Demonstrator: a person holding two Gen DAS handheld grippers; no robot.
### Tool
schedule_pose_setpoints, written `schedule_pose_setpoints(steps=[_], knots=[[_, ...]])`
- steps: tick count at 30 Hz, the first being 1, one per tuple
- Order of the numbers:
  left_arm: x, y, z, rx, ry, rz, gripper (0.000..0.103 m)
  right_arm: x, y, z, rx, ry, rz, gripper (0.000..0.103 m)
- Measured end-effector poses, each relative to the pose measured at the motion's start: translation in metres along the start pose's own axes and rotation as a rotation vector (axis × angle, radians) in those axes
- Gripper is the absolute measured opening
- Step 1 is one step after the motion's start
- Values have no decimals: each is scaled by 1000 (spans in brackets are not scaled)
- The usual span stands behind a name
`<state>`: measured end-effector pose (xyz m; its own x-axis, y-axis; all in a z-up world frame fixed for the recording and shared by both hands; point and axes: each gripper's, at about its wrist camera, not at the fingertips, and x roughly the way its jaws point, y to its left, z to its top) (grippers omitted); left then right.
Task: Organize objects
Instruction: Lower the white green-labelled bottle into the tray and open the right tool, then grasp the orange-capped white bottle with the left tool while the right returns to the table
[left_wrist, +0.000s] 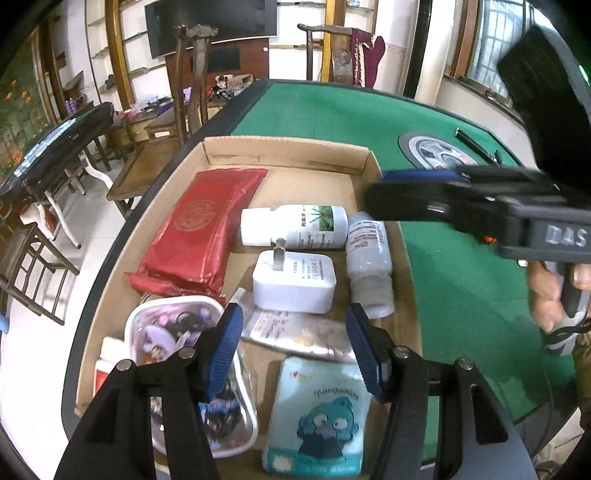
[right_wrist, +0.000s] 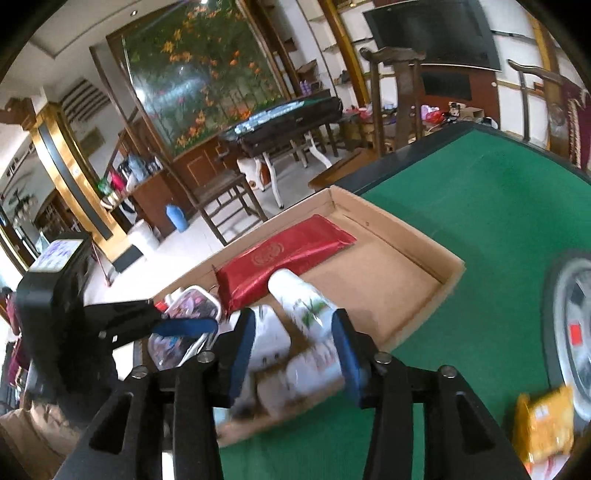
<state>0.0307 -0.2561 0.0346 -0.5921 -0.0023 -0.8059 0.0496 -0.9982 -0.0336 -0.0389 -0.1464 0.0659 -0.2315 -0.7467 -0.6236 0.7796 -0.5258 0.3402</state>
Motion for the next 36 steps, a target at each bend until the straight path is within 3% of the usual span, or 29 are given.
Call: schedule_pose_setpoints(steps=[4, 6, 11, 16, 19, 22, 24, 27, 30, 34, 36], knots=[[-23, -2, -8, -24, -48, 8, 60, -51, -18, -31, 47, -51, -19, 76], [-35, -7, -13, -25, -73, 7, 67, -82, -32, -51, 90, -92, -41, 90], [-52, -42, -17, 7, -110, -42, 71, -168, -82, -104, 281, -264, -132, 103], [-47, -110, -9, 111, -104, -164, 74, -239, -131, -146, 521, -455, -180, 103], [-33, -156, -2, 178, -75, -232, 74, -254, -139, -151, 573, -505, -190, 103], [-10, -202, 8, 269, -42, -239, 74, -257, -141, -151, 593, -501, -208, 103], [9, -223, 18, 312, -23, -190, 74, -258, -142, -151, 602, -495, -197, 103], [30, -231, 32, 318, -6, -141, 74, -262, -141, -152, 598, -501, -196, 103], [44, -228, 45, 298, 18, -164, 74, -262, -138, -152, 591, -501, -194, 103], [44, -228, 59, 315, -7, -221, 73, -260, -139, -152, 598, -501, -183, 103], [45, -237, 65, 353, -28, -239, 59, -259, -139, -152, 597, -499, -191, 103]])
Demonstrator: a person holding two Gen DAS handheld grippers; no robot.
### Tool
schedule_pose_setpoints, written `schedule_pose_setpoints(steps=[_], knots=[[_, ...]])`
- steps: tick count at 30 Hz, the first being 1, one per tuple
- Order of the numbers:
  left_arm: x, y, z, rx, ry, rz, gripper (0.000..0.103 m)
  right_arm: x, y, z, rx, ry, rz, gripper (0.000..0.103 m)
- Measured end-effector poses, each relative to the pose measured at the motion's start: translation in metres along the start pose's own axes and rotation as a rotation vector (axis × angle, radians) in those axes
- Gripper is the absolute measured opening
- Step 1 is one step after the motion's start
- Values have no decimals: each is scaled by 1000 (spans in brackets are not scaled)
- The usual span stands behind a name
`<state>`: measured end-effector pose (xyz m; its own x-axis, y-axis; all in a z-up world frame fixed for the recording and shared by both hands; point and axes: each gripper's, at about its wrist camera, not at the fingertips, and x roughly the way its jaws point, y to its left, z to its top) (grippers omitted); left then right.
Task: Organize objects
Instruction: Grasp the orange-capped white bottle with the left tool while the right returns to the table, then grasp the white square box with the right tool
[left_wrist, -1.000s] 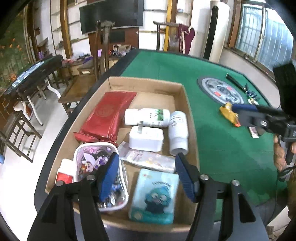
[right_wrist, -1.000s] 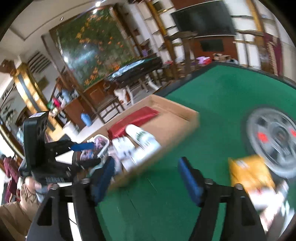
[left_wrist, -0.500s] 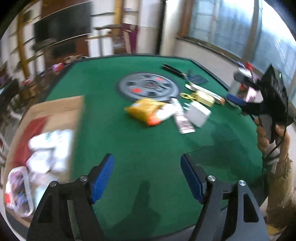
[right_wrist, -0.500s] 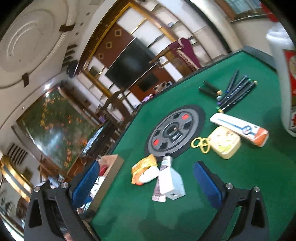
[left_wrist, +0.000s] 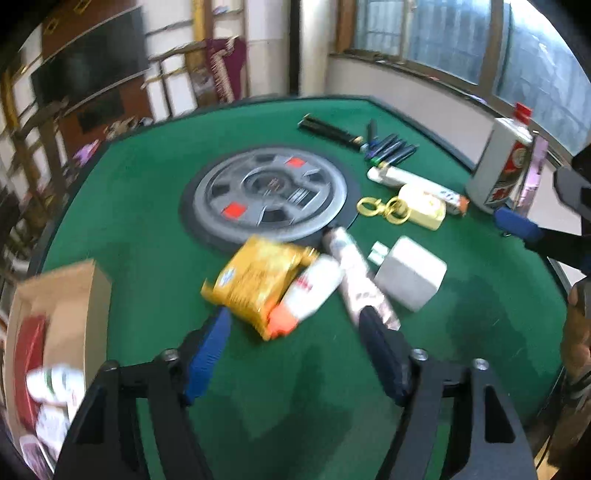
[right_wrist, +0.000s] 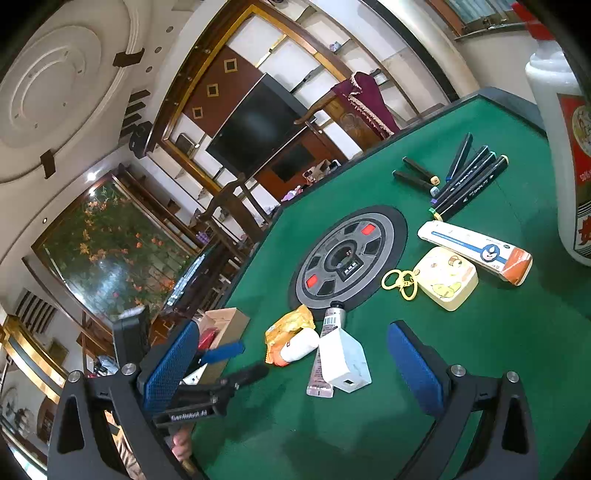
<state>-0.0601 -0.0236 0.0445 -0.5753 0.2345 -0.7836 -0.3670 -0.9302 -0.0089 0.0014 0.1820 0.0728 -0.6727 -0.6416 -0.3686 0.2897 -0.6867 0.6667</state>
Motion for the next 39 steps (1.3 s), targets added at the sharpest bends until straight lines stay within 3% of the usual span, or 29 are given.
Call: schedule_pose_setpoints(steps=[2, 9, 14, 18, 22, 30, 33, 37, 39], knots=[[9, -8, 8, 54, 18, -12, 47, 2, 0, -1, -3, 6, -4, 103], [39, -25, 13, 161, 63, 1, 46, 6, 1, -3, -11, 20, -7, 103], [57, -20, 15, 156, 94, -10, 45, 7, 2, -3, -16, 25, -10, 103], [66, -18, 14, 133, 116, -22, 27, 10, 3, -5, -28, 33, -23, 103], [63, -15, 11, 89, 105, -34, 27, 14, 5, -8, -67, 34, -63, 103], [30, -4, -26, -5, 146, -31, 26, 42, 8, -20, -158, 137, -172, 67], [15, -1, -46, -27, 130, -41, 26, 54, 13, -25, -197, 172, -199, 61], [12, 2, -49, -55, 113, -42, 27, 77, 16, -30, -245, 230, -283, 53], [14, 1, -46, -62, 110, -33, 27, 89, 13, -33, -272, 264, -347, 42]])
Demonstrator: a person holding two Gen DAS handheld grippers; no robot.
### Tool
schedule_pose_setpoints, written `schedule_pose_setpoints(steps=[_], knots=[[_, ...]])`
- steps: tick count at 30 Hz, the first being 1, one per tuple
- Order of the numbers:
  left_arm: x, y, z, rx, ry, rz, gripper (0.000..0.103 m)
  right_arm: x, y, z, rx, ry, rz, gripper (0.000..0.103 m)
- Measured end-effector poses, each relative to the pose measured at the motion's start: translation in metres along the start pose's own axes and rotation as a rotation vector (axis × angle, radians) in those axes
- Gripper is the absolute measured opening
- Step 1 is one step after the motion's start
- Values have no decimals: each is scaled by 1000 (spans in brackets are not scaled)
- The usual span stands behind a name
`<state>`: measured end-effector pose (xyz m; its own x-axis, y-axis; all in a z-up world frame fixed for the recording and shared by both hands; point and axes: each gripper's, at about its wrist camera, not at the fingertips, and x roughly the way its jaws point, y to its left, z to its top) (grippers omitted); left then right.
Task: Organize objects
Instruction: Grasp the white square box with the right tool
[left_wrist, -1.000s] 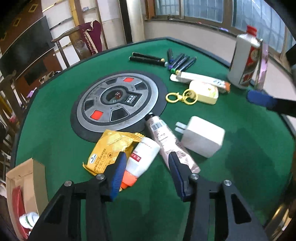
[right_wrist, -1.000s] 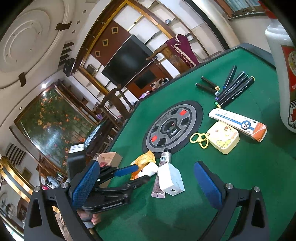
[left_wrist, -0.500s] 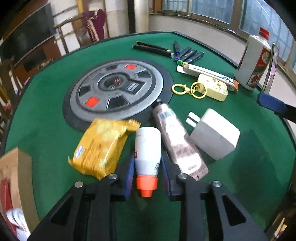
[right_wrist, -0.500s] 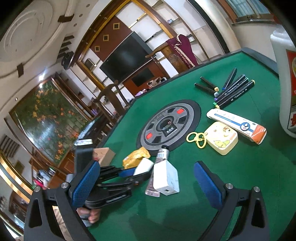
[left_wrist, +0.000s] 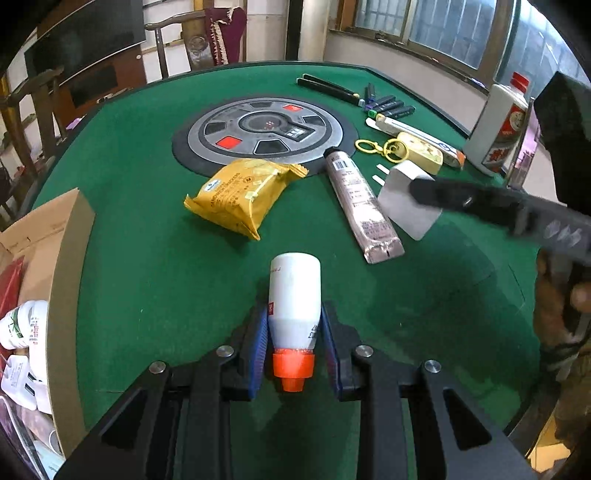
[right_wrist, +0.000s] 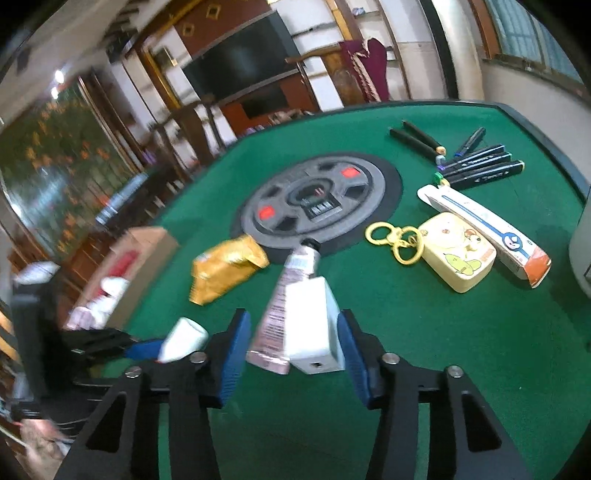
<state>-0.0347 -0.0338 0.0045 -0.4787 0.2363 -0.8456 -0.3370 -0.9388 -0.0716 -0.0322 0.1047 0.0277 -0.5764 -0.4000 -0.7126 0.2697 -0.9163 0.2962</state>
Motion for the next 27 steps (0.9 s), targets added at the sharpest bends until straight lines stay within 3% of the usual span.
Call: schedule_pose_setpoints(steps=[2, 6, 16, 27], knots=[[2, -2, 3, 1, -2, 10, 27, 7, -2, 0, 0, 20, -23, 32], [4, 0, 4, -22, -15, 8, 27, 10, -4, -1, -26, 18, -56, 24], [-4, 10, -6, -111, -55, -52, 26, -18, -1, -2, -5, -61, 20, 24], [-21, 7, -7, -129, -104, -63, 26, -23, 10, -6, -16, -74, 63, 24]])
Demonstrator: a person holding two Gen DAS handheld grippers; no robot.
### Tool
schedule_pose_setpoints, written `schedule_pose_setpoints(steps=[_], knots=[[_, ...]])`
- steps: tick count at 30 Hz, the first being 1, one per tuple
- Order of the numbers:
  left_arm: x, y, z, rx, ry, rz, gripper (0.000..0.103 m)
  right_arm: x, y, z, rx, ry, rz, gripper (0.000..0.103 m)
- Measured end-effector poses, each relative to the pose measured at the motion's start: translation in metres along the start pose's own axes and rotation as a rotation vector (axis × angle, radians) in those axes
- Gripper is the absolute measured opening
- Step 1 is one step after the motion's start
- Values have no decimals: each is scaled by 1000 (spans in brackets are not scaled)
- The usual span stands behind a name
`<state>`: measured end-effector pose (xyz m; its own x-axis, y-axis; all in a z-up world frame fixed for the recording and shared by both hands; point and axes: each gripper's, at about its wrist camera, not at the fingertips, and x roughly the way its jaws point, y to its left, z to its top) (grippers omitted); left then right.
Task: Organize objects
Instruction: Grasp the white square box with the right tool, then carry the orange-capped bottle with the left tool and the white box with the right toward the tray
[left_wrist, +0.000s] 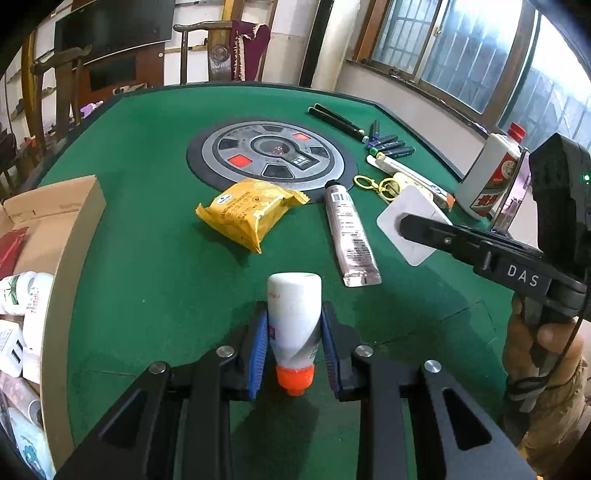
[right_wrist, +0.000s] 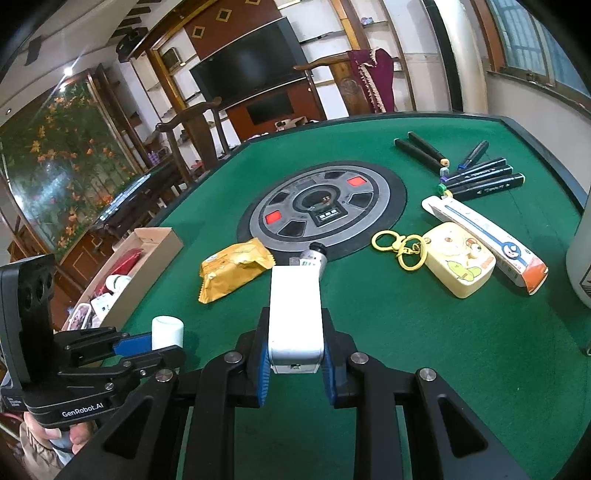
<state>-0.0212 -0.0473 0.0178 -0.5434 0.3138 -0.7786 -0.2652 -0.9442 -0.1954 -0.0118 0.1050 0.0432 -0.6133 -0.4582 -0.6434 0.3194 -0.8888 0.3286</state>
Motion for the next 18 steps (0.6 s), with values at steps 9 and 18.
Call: schedule_pose_setpoints(steps=[9, 18], knots=[[-16, -2, -3, -13, -25, 0, 27, -2, 9, -2, -20, -3, 29, 24], [-27, -1, -6, -24, -44, 0, 27, -8, 8, -2, -7, -20, 37, 24]])
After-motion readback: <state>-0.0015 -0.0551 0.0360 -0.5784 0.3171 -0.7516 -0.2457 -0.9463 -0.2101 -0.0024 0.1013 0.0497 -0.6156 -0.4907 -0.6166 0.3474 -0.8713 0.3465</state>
